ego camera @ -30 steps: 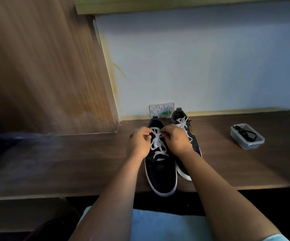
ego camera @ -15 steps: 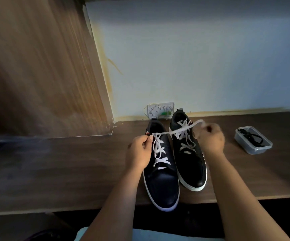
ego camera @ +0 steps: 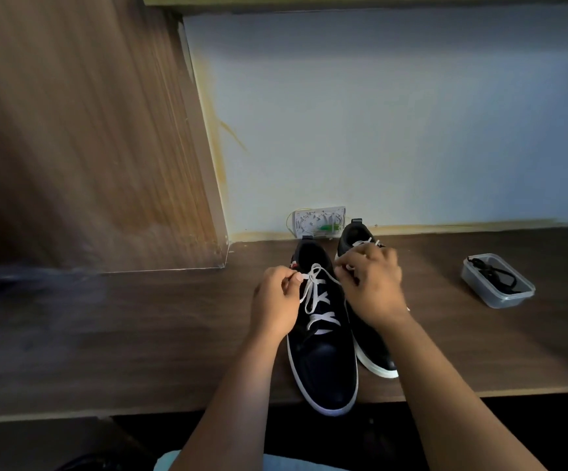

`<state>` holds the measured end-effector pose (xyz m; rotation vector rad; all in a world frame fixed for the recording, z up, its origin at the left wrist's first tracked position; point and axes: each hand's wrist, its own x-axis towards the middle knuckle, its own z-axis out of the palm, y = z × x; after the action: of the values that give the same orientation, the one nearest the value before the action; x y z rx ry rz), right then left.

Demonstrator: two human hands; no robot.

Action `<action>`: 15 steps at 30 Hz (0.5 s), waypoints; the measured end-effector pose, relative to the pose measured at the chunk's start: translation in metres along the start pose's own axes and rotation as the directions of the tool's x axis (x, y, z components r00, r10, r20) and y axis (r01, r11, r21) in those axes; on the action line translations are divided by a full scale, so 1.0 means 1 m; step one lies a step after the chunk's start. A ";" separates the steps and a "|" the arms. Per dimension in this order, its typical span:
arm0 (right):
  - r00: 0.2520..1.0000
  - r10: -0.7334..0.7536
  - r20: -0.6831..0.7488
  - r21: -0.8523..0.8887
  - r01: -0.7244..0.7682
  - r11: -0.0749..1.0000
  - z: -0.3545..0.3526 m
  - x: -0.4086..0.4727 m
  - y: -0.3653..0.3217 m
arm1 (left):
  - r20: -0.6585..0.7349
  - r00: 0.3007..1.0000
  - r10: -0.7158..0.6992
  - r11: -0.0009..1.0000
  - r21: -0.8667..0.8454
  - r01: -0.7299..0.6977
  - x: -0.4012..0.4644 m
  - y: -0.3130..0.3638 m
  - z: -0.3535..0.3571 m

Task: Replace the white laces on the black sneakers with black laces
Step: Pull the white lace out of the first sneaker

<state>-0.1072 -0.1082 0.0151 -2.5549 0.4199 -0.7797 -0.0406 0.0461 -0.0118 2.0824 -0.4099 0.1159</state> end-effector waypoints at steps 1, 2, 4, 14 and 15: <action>0.998 -0.029 0.053 -0.030 0.031 0.999 0.005 -0.002 -0.002 | 0.013 1.000 -0.002 1.000 -0.004 0.002 0.000 0.001 -0.002; 0.994 -0.028 0.104 -0.071 0.036 0.997 0.008 -0.004 -0.002 | 0.037 0.999 -0.019 0.998 -0.054 0.021 -0.001 0.003 -0.005; 0.987 0.015 0.163 -0.129 0.006 0.992 0.011 -0.005 0.001 | 0.086 0.986 -0.144 0.909 -0.382 0.166 -0.002 0.013 -0.015; 0.984 0.080 0.157 -0.112 -0.063 0.992 0.014 -0.005 0.009 | -0.042 0.776 -0.629 0.458 -0.827 0.326 0.010 0.006 -0.093; 0.986 0.075 0.149 -0.091 -0.062 0.994 0.014 -0.005 0.007 | -0.219 0.770 -0.600 0.743 -0.510 0.434 0.012 -0.005 -0.088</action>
<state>-0.1039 -0.1079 -0.0013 -2.6415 0.4986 -0.5477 -0.0204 0.1202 0.0328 1.6038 0.3789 0.0667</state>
